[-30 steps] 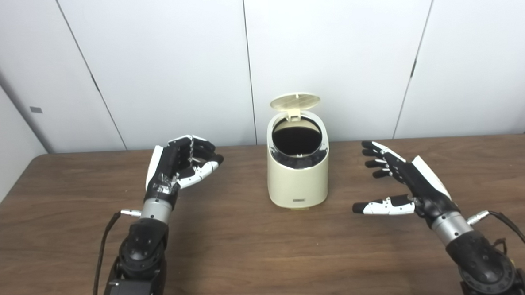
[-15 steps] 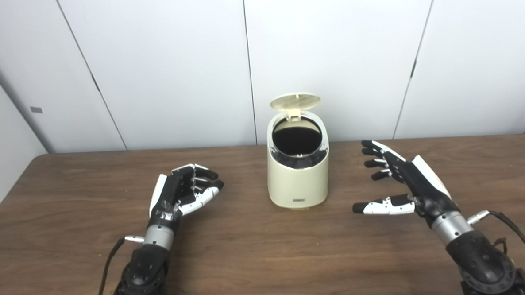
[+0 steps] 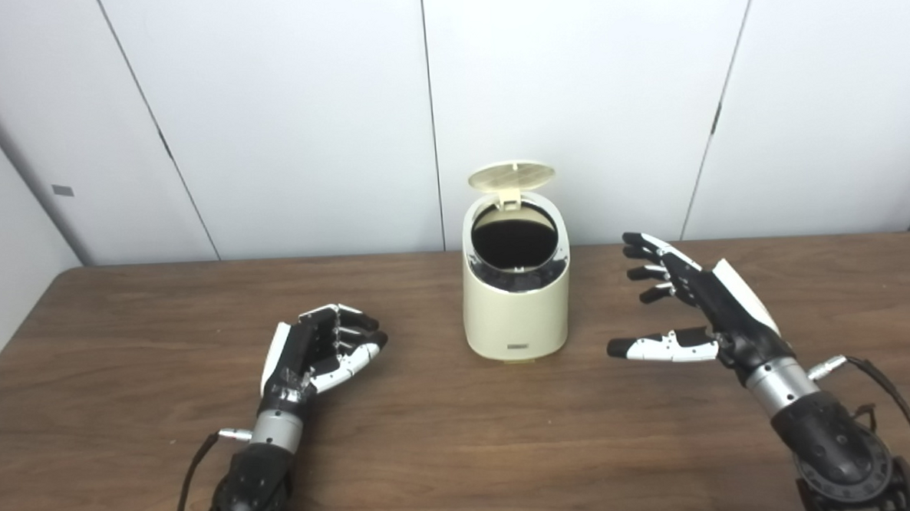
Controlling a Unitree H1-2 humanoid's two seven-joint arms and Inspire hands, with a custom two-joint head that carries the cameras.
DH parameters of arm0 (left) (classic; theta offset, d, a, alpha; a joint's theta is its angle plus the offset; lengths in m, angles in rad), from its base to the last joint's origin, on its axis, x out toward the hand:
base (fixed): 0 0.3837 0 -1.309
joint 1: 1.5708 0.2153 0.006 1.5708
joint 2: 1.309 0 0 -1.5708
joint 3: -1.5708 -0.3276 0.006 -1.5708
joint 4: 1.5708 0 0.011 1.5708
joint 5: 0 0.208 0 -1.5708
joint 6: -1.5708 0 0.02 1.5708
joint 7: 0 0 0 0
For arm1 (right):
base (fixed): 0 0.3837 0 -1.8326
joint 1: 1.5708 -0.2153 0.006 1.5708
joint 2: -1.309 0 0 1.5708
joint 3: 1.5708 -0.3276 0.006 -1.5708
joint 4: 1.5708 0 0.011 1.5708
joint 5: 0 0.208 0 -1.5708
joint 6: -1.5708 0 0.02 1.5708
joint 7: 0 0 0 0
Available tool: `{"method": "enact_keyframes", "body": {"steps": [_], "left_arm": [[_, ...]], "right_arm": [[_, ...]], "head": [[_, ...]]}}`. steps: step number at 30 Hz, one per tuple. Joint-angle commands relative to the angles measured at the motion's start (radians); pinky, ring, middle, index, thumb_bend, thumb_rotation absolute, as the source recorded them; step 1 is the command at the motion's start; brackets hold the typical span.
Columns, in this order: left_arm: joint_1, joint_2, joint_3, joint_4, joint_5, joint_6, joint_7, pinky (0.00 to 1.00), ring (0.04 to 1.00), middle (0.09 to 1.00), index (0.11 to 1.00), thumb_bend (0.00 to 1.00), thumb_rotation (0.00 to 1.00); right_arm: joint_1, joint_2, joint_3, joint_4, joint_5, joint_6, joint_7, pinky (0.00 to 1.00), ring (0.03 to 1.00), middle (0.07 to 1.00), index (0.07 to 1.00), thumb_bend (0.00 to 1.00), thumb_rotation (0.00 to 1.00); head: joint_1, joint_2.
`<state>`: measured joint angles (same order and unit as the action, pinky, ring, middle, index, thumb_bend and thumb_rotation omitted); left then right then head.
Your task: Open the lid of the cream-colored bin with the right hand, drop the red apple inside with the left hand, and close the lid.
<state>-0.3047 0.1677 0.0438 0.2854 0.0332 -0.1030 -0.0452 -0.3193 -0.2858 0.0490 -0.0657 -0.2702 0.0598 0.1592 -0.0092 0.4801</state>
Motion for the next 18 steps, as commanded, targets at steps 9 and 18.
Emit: {"method": "enact_keyframes", "body": {"steps": [9, 18], "left_arm": [[-0.027, 0.009, -0.009, 0.008, 0.006, -0.039, -0.006, 0.41, 0.526, 0.601, 0.497, 0.50, 0.06], [-0.026, 0.004, -0.012, 0.004, -0.006, -0.035, -0.011, 0.41, 0.525, 0.604, 0.497, 0.50, 0.06]], "right_arm": [[-0.210, -0.015, 0.016, 0.005, -0.023, -0.030, -0.011, 0.73, 0.830, 0.867, 0.879, 0.73, 0.49], [-0.367, -0.079, 0.069, 0.028, -0.118, 0.019, 0.050, 0.70, 0.809, 0.857, 0.869, 0.71, 0.50]], "head": [[-0.009, -0.004], [-0.004, -0.005]]}}
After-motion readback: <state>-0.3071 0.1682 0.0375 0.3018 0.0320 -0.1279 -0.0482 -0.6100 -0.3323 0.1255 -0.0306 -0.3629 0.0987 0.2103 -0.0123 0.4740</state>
